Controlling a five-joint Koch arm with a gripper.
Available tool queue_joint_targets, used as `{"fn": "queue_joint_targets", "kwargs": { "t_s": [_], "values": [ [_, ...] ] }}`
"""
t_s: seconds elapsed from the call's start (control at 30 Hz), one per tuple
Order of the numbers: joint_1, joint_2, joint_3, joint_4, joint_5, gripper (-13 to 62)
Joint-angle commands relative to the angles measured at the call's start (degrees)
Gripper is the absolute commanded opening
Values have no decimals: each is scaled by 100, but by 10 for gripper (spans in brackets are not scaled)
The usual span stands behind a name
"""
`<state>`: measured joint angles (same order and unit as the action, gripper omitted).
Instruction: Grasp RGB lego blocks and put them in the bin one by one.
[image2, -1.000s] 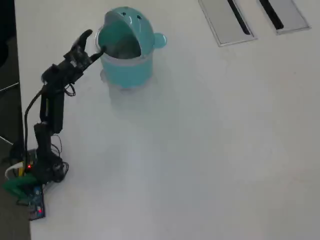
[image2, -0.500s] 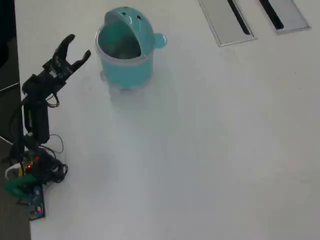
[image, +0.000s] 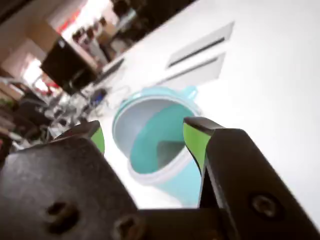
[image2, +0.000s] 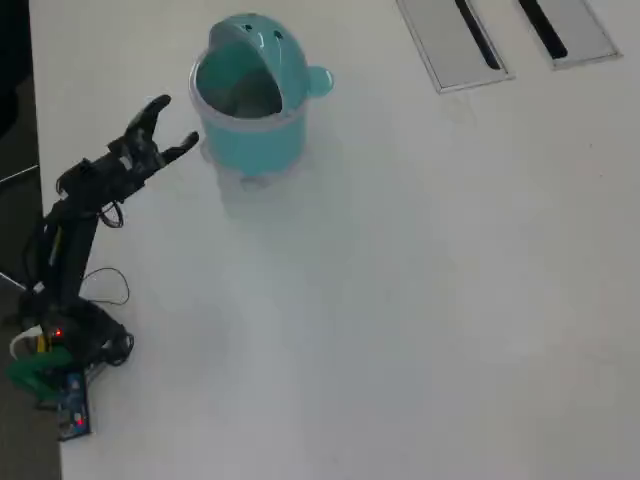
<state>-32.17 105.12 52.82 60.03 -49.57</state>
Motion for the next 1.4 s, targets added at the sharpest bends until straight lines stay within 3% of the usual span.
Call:
{"fn": "queue_joint_targets", "kwargs": {
  "t_s": [0.0, 0.17, 0.73, 1.07, 1.37],
  "values": [
    [229, 422, 176, -712, 457, 294],
    [396, 1046, 1617, -1222, 1213, 330],
    [1670, 1995, 4518, -2575, 3700, 332],
    [2514, 2329, 6926, -4729, 3911, 330],
    [2865, 2373, 8253, -5396, 4386, 329]
  ]
}}
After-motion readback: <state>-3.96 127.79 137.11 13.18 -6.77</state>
